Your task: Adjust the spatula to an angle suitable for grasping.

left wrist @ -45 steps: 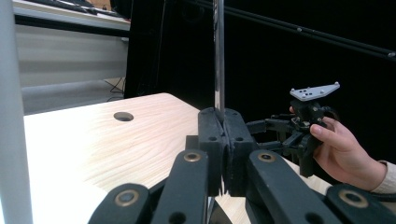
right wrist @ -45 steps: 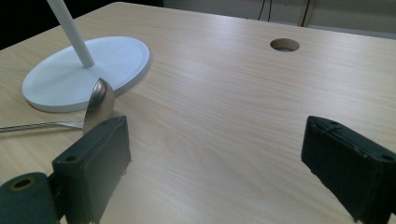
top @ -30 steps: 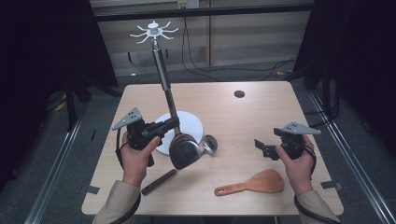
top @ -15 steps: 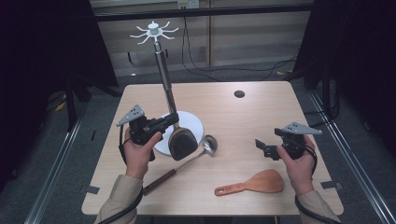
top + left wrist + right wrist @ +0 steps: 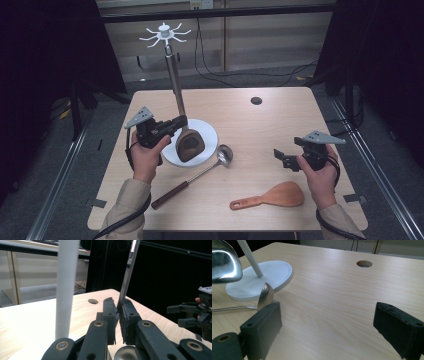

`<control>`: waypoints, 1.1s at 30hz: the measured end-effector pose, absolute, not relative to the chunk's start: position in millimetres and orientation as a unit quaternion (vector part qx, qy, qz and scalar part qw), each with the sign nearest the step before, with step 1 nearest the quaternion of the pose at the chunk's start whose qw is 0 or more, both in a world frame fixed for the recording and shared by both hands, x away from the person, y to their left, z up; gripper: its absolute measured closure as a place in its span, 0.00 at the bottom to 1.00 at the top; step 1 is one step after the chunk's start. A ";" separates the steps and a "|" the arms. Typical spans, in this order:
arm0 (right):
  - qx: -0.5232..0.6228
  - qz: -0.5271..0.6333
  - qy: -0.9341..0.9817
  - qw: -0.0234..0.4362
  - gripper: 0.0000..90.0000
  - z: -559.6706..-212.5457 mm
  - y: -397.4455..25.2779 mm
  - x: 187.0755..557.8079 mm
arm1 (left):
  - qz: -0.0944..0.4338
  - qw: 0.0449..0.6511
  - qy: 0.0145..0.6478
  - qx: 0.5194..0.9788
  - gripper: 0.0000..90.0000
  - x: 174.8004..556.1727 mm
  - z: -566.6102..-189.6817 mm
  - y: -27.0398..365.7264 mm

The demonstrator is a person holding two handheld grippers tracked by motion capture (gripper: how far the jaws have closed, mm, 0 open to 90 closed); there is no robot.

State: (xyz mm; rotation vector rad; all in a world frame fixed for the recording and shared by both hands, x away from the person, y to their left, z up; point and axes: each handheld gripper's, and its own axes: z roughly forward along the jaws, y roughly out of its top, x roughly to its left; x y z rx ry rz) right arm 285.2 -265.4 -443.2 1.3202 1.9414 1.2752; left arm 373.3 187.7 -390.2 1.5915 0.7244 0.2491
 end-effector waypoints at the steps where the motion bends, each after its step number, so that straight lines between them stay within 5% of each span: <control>1: 0.481 0.464 0.707 0.233 0.09 -443.4 -264.8 285.0 | 0.112 0.637 0.316 0.694 0.92 375.5 -391.0 187.8; 33: 0.483 0.465 0.705 0.232 0.09 -444.1 -266.4 284.5 | 0.120 0.642 0.330 0.682 0.86 387.8 -394.2 188.1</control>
